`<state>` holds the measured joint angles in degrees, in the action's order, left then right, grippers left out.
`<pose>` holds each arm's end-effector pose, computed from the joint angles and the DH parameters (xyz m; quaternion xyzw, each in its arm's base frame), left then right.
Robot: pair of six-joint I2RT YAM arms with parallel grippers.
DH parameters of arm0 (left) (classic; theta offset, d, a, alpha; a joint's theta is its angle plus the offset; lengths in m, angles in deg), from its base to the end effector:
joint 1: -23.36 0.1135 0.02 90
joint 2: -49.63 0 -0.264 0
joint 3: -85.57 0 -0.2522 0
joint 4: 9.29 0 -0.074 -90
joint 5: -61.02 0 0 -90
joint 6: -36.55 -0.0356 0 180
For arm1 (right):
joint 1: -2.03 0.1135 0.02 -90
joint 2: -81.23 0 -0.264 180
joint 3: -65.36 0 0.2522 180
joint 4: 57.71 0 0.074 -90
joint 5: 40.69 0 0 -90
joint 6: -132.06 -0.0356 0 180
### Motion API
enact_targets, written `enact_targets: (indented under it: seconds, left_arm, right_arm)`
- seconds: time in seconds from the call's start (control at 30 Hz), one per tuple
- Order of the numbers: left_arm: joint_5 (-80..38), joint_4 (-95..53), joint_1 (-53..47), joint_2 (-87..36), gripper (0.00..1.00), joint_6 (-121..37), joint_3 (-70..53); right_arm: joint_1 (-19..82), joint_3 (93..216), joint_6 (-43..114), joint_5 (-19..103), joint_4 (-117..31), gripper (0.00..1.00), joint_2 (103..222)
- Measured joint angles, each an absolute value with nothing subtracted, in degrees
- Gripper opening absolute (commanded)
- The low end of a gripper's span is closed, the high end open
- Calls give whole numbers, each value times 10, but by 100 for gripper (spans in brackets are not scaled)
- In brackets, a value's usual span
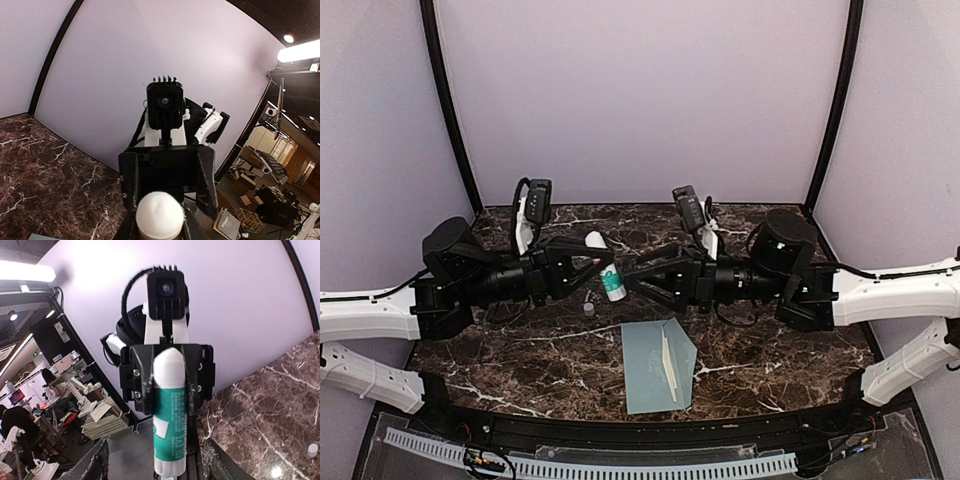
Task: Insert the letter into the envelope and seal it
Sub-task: Unscrew the solid glue, then adjust the solid glue.
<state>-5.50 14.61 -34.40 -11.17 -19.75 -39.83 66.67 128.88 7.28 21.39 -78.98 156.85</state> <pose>0.1179 -0.2136 0.3491 0.2811 0.5306 -0.6499 0.4659 0.1156 0.2829 0.3332 -0.3396 0.5606 0.6647 0.3585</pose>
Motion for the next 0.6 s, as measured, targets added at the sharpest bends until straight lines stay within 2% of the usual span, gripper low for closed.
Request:
enact_targets:
  seconds: [0.37, 0.6]
  left_arm:
    - [-176, 180, -344, -89, 0, -184, -435]
    - [-195, 203, -344, -88, 0, -175, -443]
  right_arm:
    - [679, 1274, 16, 314, -847, 68, 1593]
    - [688, 1284, 0, 310, -874, 62, 1640]
